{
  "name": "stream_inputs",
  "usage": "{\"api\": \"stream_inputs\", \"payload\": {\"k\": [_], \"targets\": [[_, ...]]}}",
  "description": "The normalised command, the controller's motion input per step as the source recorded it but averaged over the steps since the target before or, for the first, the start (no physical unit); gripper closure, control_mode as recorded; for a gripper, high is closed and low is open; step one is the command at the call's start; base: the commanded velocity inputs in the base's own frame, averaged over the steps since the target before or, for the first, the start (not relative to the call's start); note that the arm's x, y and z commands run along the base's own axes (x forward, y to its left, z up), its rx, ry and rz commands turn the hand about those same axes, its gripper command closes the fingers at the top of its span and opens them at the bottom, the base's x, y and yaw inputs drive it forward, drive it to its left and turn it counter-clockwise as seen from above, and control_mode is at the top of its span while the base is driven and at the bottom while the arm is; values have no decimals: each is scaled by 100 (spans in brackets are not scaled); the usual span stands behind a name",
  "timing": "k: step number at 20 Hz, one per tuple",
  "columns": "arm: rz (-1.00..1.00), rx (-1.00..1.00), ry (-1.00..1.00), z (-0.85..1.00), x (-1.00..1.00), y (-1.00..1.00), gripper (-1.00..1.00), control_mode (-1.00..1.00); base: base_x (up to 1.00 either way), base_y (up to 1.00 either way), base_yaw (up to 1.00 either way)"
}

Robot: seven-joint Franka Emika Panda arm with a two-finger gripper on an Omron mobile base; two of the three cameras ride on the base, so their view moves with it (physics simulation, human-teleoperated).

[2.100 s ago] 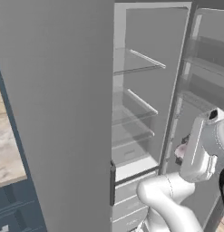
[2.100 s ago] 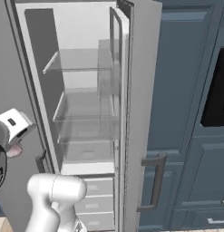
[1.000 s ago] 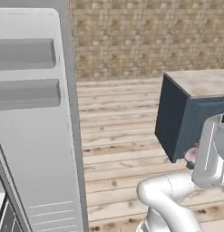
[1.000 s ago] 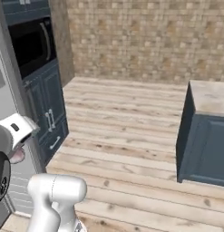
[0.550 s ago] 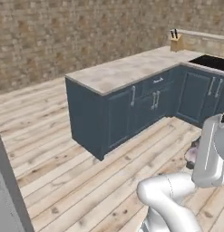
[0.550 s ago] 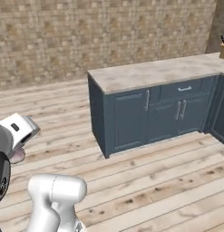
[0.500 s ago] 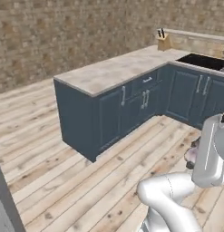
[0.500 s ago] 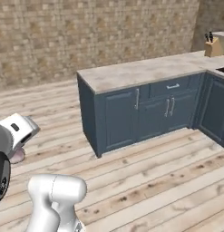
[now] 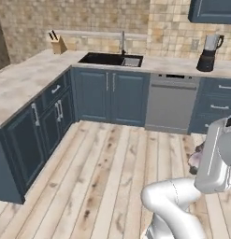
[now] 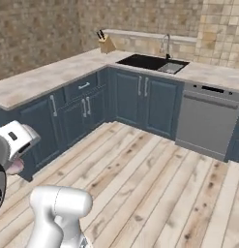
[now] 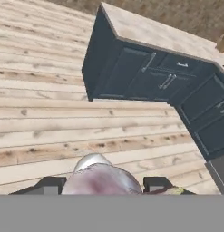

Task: Grab the garlics from the fridge, place them in the blender, close the lid, and turn on the blender to create a marinade.

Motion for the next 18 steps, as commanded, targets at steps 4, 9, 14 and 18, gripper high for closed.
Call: {"api": "stream_inputs", "payload": {"k": [4,9,14,18], "targets": [[0,0,0,0,0,0,100,100,77,-34,-60],[0,0,0,0,0,0,100,100,98,-31,-51],[0,0,0,0,0,0,100,100,100,-33,-44],[0,0,0,0,0,0,100,100,100,-47,-35]]}}
